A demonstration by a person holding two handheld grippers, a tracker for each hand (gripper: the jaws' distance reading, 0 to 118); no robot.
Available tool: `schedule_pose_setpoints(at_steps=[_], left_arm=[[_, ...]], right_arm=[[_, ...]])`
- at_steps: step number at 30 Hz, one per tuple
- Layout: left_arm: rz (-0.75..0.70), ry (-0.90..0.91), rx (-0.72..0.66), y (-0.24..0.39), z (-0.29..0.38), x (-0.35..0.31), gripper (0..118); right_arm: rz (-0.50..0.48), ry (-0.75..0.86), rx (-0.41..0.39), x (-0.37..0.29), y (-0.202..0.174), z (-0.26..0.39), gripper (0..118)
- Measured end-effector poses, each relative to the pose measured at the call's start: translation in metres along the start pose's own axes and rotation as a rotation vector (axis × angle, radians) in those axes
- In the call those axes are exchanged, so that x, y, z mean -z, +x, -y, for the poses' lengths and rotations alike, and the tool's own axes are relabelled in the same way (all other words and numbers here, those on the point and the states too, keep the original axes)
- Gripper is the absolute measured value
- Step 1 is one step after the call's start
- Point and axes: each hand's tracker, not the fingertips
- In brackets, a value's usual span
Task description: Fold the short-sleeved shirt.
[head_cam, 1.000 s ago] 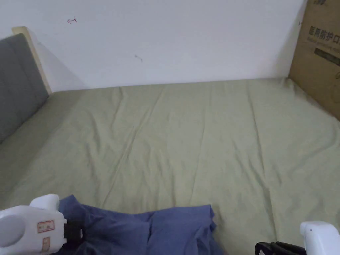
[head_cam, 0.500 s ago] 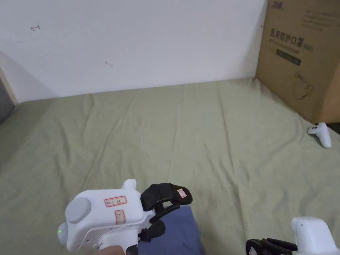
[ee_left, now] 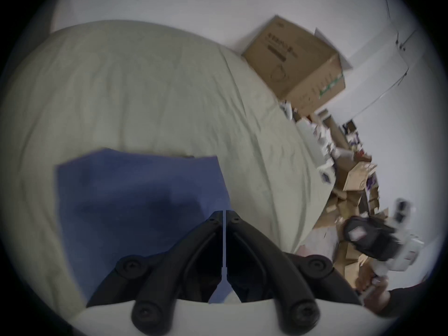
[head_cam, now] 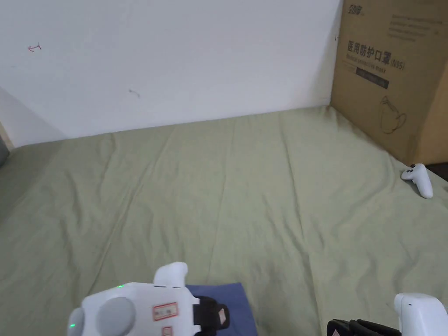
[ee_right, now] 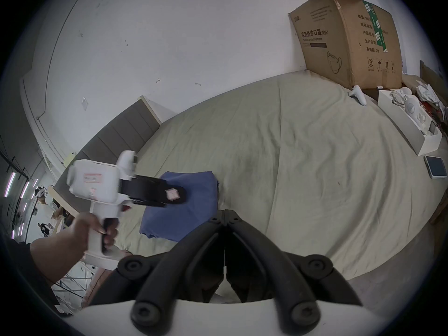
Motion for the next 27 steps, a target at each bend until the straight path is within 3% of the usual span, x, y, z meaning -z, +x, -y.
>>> schedule_pose_setpoints(at_steps=[4, 7, 9, 11, 15, 17, 21, 24, 27], left_arm=[[-0.125, -0.202, -0.036, 0.003, 0.012, 0.082, 1], [0.139, -0.117, -0.219, -0.015, 0.013, 0.080, 2], [0.224, -0.085, -0.340, -0.020, 0.018, 0.061, 2], [0.225, 0.026, -0.274, -0.016, 0.020, 0.018, 2], [-0.032, 0.290, 0.082, 0.011, 0.014, -0.098, 2], [-0.212, 0.444, 0.145, 0.029, 0.015, -0.155, 2], [-0.321, 0.744, 0.197, 0.045, 0.036, -0.228, 2], [-0.393, 0.969, 0.188, 0.051, 0.068, -0.259, 2], [-0.587, 1.130, 0.241, 0.052, 0.117, -0.261, 2]], right_arm=[[0.017, -0.002, 0.002, 0.001, 0.005, 0.003, 0], [0.036, -0.046, 0.027, 0.005, 0.009, 0.009, 0], [0.017, -0.042, 0.042, 0.002, 0.008, 0.013, 0], [-0.006, -0.034, 0.046, -0.002, 0.004, 0.013, 0], [-0.062, 0.048, 0.013, -0.015, -0.014, -0.007, 0], [-0.070, 0.157, -0.037, -0.026, -0.031, -0.022, 0], [-0.053, 0.387, -0.159, -0.044, -0.070, -0.039, 0], [0.075, 0.616, -0.245, -0.056, -0.095, -0.037, 0], [0.243, 0.803, -0.297, -0.052, -0.096, -0.016, 0]])
